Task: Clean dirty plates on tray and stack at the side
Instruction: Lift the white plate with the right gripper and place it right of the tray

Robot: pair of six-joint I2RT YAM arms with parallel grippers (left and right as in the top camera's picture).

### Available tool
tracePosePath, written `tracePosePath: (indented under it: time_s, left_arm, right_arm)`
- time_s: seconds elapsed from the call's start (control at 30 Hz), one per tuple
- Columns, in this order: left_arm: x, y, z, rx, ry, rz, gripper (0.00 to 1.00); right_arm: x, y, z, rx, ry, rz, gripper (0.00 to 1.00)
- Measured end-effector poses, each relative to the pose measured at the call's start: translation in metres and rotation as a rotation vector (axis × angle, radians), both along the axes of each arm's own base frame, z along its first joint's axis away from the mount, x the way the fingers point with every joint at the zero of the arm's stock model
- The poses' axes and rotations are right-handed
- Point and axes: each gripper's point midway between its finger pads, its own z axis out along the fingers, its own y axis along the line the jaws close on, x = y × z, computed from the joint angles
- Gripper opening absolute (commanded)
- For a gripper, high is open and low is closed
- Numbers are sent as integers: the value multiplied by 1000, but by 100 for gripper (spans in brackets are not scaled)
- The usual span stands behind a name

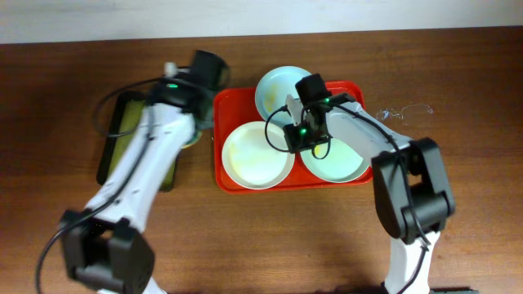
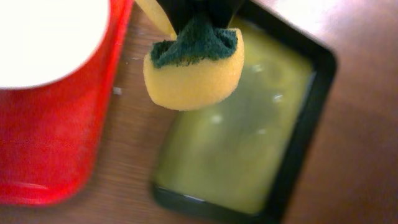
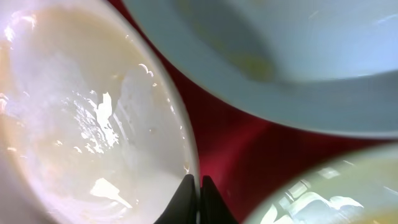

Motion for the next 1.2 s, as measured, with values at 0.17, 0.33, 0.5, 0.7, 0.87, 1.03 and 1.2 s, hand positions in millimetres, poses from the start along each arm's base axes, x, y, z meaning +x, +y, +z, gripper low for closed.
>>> tracePosePath:
  time_s: [0.17, 0.33, 0.5, 0.7, 0.87, 1.03, 1.2]
  left_arm:
    - [-23, 101, -8, -91, 71, 263, 0]
    - [-31, 116, -18, -126, 97, 310, 0]
    - [-32, 115, -21, -129, 103, 310, 0]
    - [-32, 115, -22, -132, 105, 309, 0]
    - [-32, 115, -22, -131, 105, 309, 0]
    - [-30, 115, -22, -133, 95, 308, 0]
    - [-30, 115, -22, -133, 94, 308, 0]
  right_arm:
    - [24, -3, 162, -414, -609, -44, 4]
    - [21, -3, 270, -978, -1048, -106, 4]
    - [1, 21, 311, -1240, -1113, 37, 4]
    - [5, 26, 199, -863, -820, 382, 4]
    - [52, -24, 173, -401, -661, 13, 4]
    - [86, -246, 146, -85, -436, -581, 4]
    - [46, -395, 24, -57, -150, -958, 6]
